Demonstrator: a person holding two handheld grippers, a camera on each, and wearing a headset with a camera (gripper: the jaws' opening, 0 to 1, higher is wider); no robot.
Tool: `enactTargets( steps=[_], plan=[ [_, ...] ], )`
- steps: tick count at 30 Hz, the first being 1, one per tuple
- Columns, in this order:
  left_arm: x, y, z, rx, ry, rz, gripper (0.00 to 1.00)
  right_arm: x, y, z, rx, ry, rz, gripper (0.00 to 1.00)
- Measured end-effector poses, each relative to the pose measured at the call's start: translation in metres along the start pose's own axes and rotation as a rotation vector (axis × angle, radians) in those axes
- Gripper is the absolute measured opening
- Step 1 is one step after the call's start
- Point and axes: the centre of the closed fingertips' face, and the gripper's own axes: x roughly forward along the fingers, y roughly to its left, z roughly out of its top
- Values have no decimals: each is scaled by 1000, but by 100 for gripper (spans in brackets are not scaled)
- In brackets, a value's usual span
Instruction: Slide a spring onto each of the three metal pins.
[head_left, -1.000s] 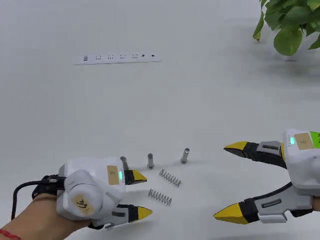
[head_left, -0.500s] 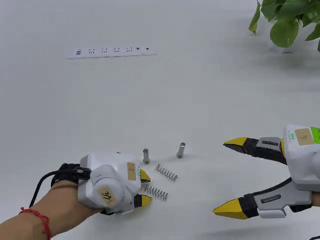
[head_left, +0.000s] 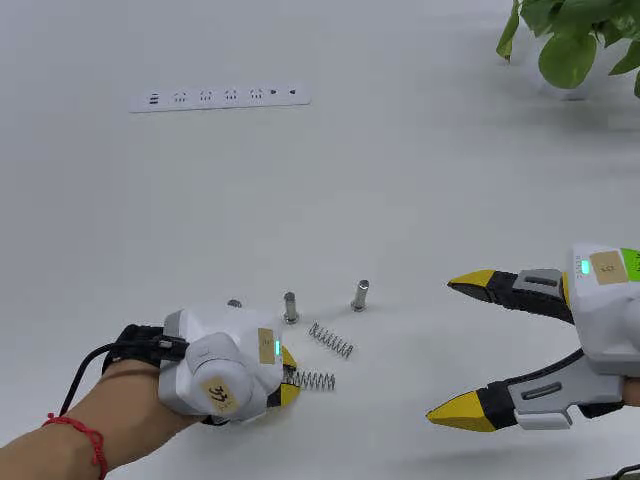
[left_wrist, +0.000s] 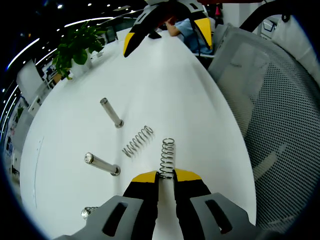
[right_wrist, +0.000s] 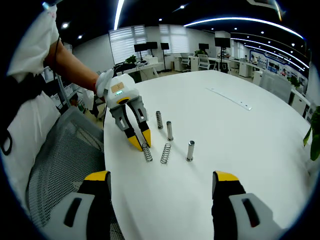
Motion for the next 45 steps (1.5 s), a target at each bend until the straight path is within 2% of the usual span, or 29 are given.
enactTargets(
  steps=[12, 24, 30, 34, 40, 45],
  plan=[
    [0, 0, 0, -54, -9, 25, 11, 4, 3, 2, 3, -4, 3, 84],
    [-1, -6, 2, -106, -31, 19, 10, 7, 7, 1, 11, -1, 10, 83],
    [-2, -12, 2, -128, -47, 13, 10, 9, 8, 1, 10, -3, 14, 83],
    [-7, -16, 3, -147, -71, 15, 10, 10, 9, 3, 10, -8, 17, 83],
    [-22, -16, 17, -189, -138, 42, 10, 12, 9, 6, 11, -16, 20, 83],
    [-37, -15, 32, -216, -197, 70, 10, 13, 12, 16, 14, -36, 25, 82]
  ],
)
